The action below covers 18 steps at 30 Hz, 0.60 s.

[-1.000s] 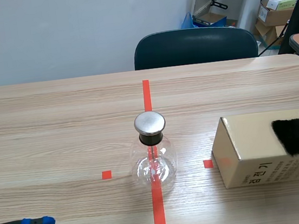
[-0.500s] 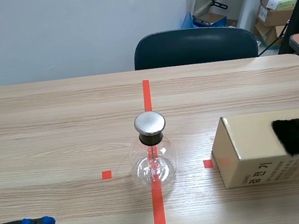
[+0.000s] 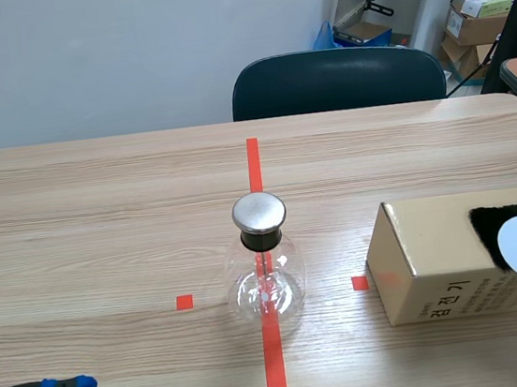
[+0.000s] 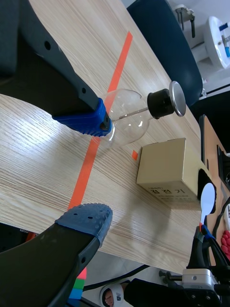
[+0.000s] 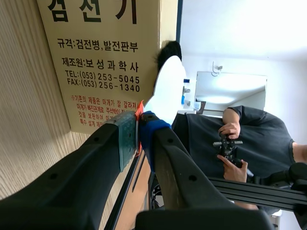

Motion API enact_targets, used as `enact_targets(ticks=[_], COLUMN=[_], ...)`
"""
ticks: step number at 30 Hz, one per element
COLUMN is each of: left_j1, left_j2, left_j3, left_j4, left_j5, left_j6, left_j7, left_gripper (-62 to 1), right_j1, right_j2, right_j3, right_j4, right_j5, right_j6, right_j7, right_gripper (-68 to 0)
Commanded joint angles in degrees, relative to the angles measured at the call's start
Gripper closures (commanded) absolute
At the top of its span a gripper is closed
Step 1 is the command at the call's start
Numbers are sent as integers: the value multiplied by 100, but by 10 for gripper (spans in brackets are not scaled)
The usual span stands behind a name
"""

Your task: Do the electroscope experiment

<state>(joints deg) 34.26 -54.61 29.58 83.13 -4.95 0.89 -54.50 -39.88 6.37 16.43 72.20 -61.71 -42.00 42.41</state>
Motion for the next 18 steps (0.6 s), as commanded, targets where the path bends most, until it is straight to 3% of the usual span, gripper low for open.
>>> enact_targets(ticks=[1,5,18], left_j1=[-17,-20,-619], left_j2=[13,13,50], left_j3=[-17,-114,-186], left_j4=[138,138,138], left_j5=[-33,-35,-170], left_j6=[11,9,-15], left_j7=[-28,37,643], left_gripper=[-336,-330,-123], right_j1=[-28,-28,-26], right_j2=[63,63,63], right_j3=[17,17,17], right_j4=[31,31,31], right_j5=[20,20,20], right_j6=[-286,-286,-286], right_j7=[17,13,-28], right_gripper=[-20,-19,-19])
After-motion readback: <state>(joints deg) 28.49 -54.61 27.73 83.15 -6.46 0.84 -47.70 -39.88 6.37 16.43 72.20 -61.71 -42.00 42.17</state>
